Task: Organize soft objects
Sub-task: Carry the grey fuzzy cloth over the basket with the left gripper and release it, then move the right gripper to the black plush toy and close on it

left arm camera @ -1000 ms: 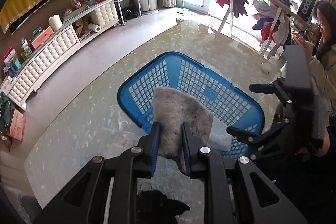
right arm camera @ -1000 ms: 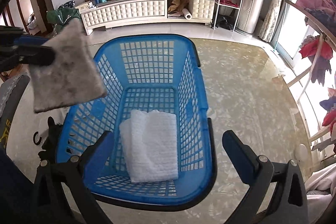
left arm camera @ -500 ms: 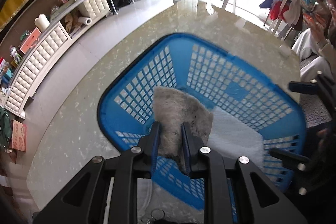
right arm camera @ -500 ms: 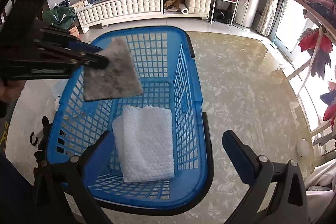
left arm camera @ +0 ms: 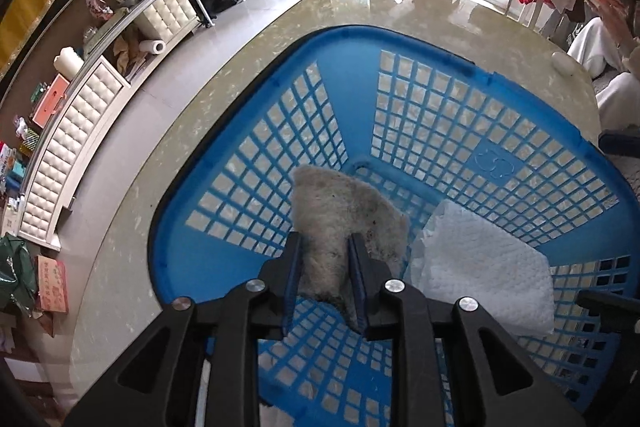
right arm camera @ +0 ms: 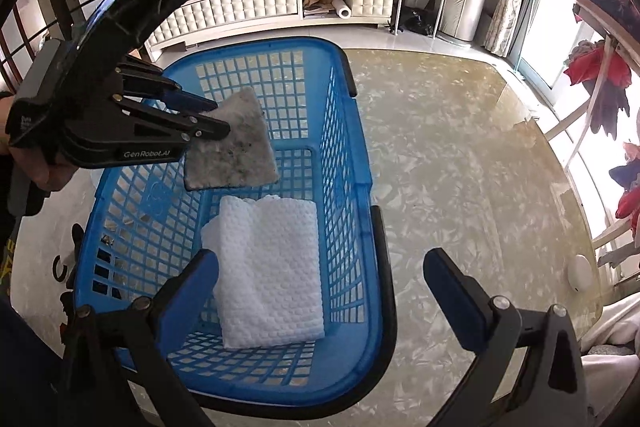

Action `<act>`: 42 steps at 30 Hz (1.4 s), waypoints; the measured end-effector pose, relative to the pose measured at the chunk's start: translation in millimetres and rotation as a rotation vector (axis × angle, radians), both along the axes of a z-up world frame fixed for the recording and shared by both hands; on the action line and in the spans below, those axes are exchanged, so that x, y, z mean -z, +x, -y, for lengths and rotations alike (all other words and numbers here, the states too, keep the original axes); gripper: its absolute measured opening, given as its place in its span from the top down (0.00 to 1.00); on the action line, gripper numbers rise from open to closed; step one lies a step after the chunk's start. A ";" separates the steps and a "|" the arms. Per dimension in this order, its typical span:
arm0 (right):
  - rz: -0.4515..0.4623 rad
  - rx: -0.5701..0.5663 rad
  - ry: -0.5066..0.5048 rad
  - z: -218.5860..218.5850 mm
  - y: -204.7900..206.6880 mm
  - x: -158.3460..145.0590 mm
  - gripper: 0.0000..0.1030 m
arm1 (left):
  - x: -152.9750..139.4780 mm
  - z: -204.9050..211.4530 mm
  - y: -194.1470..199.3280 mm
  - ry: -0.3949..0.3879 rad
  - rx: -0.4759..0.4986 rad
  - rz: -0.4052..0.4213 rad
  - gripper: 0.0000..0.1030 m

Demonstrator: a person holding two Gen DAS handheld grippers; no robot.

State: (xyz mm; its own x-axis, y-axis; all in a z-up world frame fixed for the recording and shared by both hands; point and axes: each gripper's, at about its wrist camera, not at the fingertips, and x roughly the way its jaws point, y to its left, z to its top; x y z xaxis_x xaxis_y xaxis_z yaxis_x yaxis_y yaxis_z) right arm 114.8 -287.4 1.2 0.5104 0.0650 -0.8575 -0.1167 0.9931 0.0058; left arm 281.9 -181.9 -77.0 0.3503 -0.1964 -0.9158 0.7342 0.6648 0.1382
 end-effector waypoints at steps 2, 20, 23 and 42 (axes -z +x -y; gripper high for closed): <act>-0.001 0.005 0.002 1.1 0.4 -0.3 0.00 | 1.9 2.9 1.1 0.013 0.003 0.010 0.75; 0.003 0.005 0.022 -2.8 0.5 -6.2 0.00 | -41.6 -15.4 -22.9 -0.017 -0.039 0.098 0.20; 0.012 0.000 0.026 -4.6 -1.3 -9.4 0.00 | -53.5 -24.3 -37.4 -0.021 -0.051 0.119 0.15; 0.092 -0.077 0.069 -35.3 -20.0 -37.4 0.00 | -99.3 -111.1 -132.3 -0.132 -0.185 0.172 0.00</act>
State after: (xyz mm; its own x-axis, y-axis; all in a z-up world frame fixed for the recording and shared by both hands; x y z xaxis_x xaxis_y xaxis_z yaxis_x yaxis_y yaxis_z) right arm 94.8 -252.1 38.5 0.5781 0.1637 -0.7993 -0.1953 0.9790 0.0593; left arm 149.6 -70.9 22.3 0.5390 -0.2280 -0.8109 0.5717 0.8060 0.1534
